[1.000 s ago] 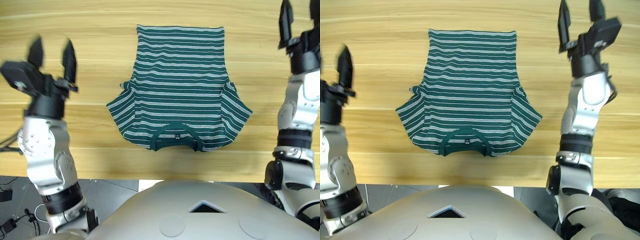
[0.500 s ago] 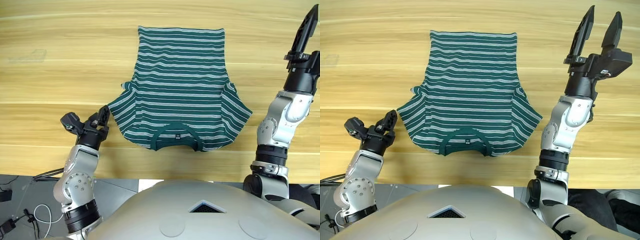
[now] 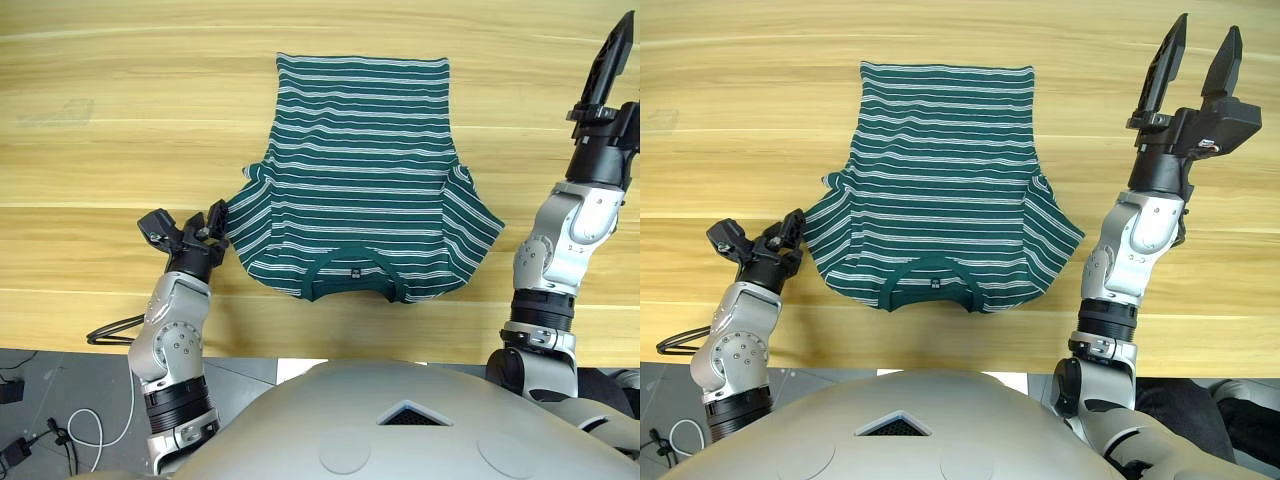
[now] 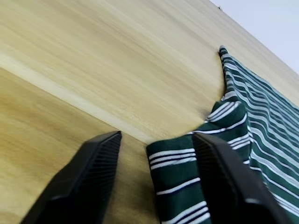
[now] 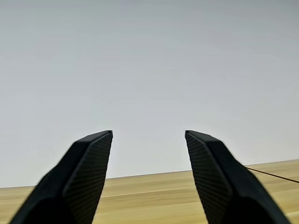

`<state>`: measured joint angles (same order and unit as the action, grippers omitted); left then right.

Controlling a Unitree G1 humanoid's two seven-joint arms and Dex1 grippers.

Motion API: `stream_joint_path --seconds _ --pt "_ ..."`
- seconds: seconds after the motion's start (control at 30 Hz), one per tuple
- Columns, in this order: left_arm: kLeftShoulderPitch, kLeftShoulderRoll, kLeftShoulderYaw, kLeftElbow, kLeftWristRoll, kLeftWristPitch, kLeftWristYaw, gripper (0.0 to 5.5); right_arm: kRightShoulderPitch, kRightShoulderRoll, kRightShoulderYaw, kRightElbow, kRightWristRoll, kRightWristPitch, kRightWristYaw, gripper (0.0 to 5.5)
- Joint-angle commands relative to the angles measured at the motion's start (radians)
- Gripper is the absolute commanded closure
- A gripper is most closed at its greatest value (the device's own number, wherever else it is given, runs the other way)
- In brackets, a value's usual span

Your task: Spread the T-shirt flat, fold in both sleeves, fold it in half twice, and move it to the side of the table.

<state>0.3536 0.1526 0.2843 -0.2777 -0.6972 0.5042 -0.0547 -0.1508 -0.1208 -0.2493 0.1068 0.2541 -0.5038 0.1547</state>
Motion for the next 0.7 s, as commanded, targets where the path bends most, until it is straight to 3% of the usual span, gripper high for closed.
stream_joint_path --seconds 0.03,0.47,0.7 --pt "0.031 0.0 -0.017 0.034 0.03 0.049 -0.003 3.41 -0.01 0.005 -0.002 0.002 0.005 0.019 -0.01 2.63" --pt "-0.01 0.003 -0.012 0.08 0.075 0.029 -0.042 5.46 -0.007 0.01 0.011 0.015 -0.002 0.005 0.0 2.63" --pt "-0.02 0.004 -0.01 0.098 0.1 0.005 -0.067 5.48 -0.009 0.009 0.018 0.042 -0.013 -0.007 0.001 2.63"
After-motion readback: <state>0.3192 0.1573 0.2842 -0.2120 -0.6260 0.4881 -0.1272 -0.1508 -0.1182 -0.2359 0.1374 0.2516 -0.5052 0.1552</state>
